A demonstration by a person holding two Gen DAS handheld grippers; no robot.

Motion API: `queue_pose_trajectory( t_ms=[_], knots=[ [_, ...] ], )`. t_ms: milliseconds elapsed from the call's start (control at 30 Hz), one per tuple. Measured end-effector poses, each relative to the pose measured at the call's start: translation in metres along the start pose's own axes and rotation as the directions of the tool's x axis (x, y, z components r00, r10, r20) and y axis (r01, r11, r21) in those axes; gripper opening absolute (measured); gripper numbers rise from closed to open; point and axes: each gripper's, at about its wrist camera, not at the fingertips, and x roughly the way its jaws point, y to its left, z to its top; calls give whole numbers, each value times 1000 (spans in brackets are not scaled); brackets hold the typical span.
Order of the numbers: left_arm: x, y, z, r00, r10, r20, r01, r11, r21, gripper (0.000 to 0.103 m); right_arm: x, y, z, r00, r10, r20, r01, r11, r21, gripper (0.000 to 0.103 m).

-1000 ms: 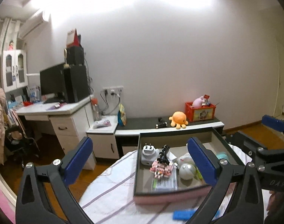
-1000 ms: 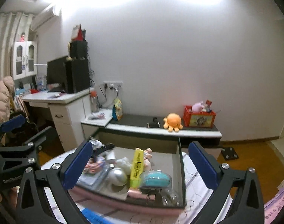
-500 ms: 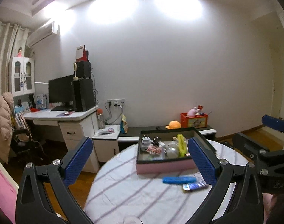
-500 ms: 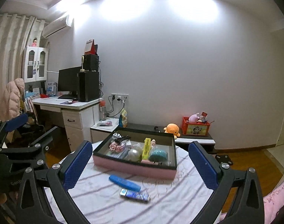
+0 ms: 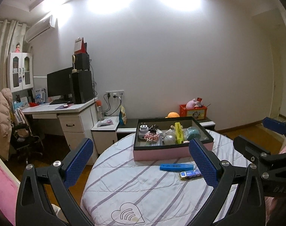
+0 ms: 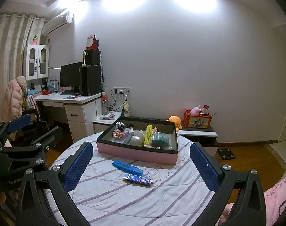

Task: Organize rigid objects
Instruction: 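Withdraw both open tools from the tray back over the quilt, then grasp the blue boxed item with the right tool while the left tool grasps the blue highlighter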

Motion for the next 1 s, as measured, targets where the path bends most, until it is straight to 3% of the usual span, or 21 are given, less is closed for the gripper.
queue_pose_trajectory(
  t_ms=[200, 367, 433, 567, 800, 867, 933, 1000],
  knots=[
    [25, -3, -7, 999, 3, -49, -2, 1000, 14, 103, 22, -4, -9, 999, 19, -42, -18, 1000, 14, 103],
    [58, 0, -22, 991, -2, -136, 4, 1000, 9, 103, 63, -12, -25, 987, 37, -155, -38, 999, -5, 103],
    [73, 0, -33, 983, 3, -185, 1, 1000, 20, 103, 91, -15, -39, 965, 67, -255, -73, 997, -14, 103],
    [98, 5, -52, 962, 5, -274, 3, 1000, 26, 103, 151, -20, -74, 892, 111, -438, -141, 989, -36, 103],
    [123, 12, -65, 936, -18, -353, 20, 1000, 2, 103, 195, -15, -91, 847, 127, -517, -194, 978, -78, 103],
    [127, 12, -67, 929, -25, -369, 24, 1000, -7, 103, 203, -10, -93, 838, 125, -531, -213, 971, -108, 97],
    [130, 8, -69, 926, -34, -377, 35, 999, -5, 103, 208, -9, -93, 813, 149, -563, -242, 966, -93, 72],
    [132, 2, -71, 921, -45, -387, 50, 999, 3, 103, 205, -9, -91, 815, 170, -554, -258, 963, -83, 65]
  ],
)
